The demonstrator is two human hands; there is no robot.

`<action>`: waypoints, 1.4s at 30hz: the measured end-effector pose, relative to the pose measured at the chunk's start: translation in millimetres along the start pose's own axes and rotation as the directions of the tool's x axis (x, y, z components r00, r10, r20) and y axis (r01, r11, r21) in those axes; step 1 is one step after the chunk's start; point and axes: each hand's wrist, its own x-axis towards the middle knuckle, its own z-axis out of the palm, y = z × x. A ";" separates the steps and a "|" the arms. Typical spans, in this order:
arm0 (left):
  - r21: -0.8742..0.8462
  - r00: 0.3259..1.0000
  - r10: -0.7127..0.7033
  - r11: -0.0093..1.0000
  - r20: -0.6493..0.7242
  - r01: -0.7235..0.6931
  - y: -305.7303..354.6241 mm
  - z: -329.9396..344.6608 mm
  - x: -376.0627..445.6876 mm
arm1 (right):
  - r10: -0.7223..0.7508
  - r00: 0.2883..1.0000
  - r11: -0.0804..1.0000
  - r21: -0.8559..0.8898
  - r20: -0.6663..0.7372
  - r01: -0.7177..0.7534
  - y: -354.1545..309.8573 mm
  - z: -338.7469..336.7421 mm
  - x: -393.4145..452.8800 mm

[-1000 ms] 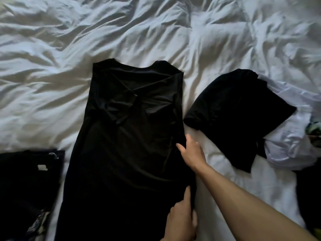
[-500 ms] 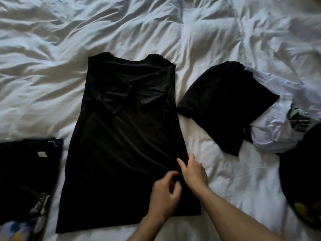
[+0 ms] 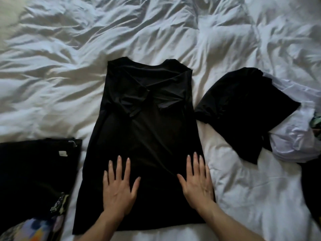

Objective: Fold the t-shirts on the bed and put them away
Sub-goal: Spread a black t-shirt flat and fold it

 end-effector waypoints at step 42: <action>-0.478 0.909 -0.382 0.838 -0.168 0.264 -39.5 -127.0 416.8 | 0.210 0.975 0.902 0.398 -0.070 -0.166 -11.2 -104.2 397.1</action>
